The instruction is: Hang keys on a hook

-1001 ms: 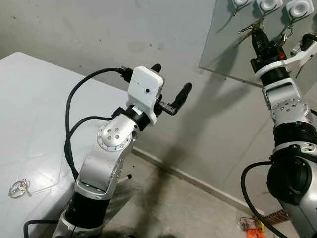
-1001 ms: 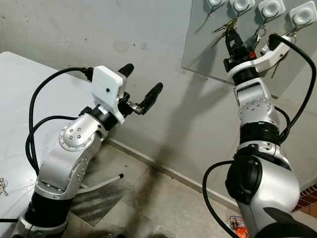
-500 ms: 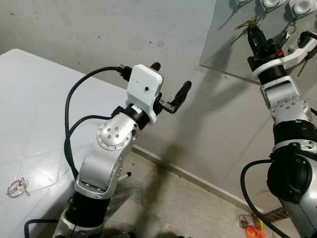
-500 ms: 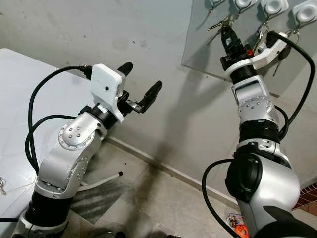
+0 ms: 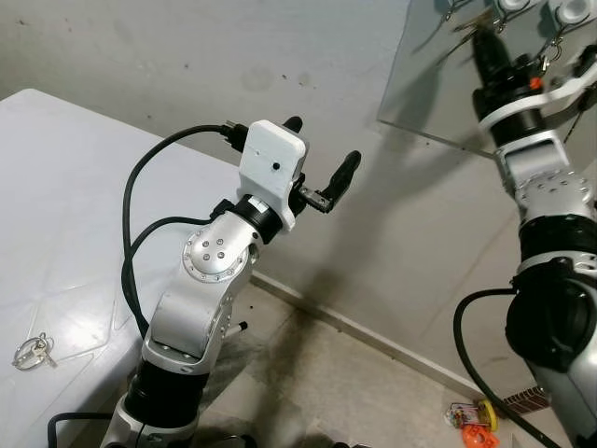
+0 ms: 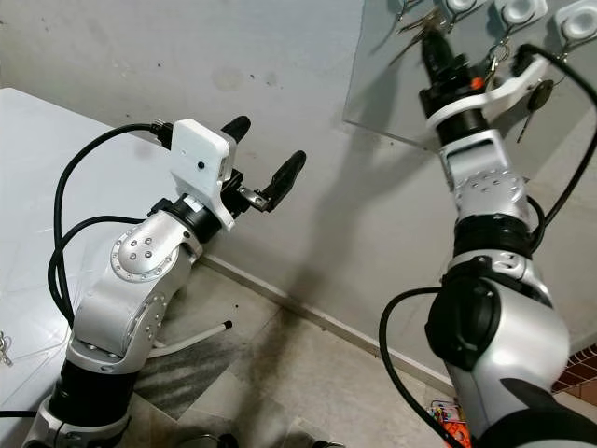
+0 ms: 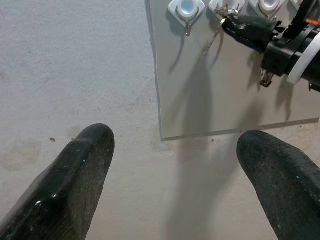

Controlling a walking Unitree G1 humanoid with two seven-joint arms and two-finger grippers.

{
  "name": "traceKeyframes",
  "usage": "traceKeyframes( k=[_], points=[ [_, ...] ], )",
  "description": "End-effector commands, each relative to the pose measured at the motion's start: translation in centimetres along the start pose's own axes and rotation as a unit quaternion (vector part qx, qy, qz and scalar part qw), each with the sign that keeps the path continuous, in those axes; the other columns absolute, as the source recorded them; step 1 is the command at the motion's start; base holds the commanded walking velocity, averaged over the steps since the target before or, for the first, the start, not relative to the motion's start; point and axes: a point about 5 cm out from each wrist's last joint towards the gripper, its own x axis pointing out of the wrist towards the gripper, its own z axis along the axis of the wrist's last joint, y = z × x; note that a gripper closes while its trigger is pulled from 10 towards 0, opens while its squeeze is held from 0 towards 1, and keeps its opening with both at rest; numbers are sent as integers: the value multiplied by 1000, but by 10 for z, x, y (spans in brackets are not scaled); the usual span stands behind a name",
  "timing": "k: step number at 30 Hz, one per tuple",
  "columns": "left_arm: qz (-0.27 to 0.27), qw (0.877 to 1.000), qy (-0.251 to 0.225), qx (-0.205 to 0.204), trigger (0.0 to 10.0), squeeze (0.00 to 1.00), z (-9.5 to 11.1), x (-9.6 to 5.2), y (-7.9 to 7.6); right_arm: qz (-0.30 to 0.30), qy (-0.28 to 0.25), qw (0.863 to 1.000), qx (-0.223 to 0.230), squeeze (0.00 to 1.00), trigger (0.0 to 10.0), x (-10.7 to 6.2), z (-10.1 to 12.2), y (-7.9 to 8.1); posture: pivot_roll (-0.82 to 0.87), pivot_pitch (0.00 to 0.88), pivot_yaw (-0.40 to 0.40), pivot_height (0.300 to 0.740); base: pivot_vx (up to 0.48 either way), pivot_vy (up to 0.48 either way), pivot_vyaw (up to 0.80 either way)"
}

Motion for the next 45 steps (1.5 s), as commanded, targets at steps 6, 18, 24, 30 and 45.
traceKeyframes(
  k=[6,18,24,30,45],
  points=[
    [4,1000,-13,4,10000,0,8,1,1,-5,-24,999,31,0,10000,3,11,2,-49,153,-15,740,0,0,0],
    [8,1000,-18,8,10000,0,11,1,3,-47,-6,982,185,0,10000,-4,-5,-10,-46,157,-15,740,0,0,0],
    [12,1000,-18,8,10000,0,12,1,4,-53,17,990,128,0,10000,-9,-10,-15,-44,162,-18,740,0,0,0],
    [21,1000,-17,7,10000,0,10,0,5,-26,54,998,17,1000,10000,-13,-23,-15,-45,165,-22,740,0,0,0],
    [70,998,-9,-4,10000,0,3,-6,13,-6,115,970,-215,1000,10000,-27,-59,-15,-41,165,-24,740,0,0,0]
  ],
)
